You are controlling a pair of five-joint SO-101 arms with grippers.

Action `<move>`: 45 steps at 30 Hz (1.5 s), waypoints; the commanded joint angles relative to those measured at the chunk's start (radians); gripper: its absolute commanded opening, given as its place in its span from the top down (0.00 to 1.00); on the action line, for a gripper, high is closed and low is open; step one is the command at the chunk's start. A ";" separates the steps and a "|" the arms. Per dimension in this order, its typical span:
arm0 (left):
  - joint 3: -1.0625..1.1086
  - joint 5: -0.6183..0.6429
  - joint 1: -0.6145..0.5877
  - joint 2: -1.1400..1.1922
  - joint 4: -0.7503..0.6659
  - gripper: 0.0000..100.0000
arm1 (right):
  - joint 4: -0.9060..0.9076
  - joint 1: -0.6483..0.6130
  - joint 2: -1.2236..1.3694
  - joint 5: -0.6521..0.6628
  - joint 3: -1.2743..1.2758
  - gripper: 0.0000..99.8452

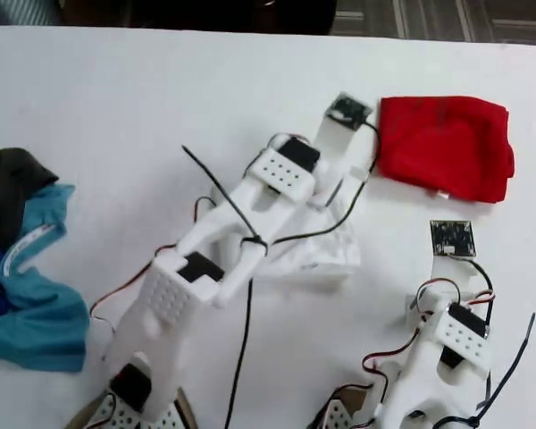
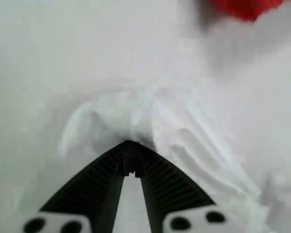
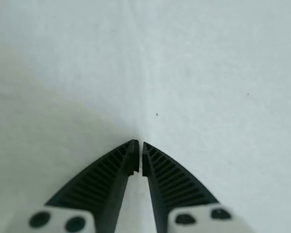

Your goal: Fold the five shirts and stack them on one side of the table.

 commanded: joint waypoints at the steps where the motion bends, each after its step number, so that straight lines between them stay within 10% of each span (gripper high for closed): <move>1: -0.122 0.002 0.023 -0.009 -0.046 0.97 | -0.018 0.005 -0.033 -0.002 -0.005 0.98; 8: -0.139 -0.005 0.017 0.029 -0.077 0.97 | -0.018 0.005 -0.033 -0.002 -0.005 0.98; 26: -0.209 -0.005 0.018 -0.112 0.385 0.97 | -0.018 0.005 -0.033 -0.002 -0.005 0.98; 45: -0.022 0.002 0.304 -0.012 0.394 0.97 | -0.018 0.005 -0.033 -0.002 -0.005 0.98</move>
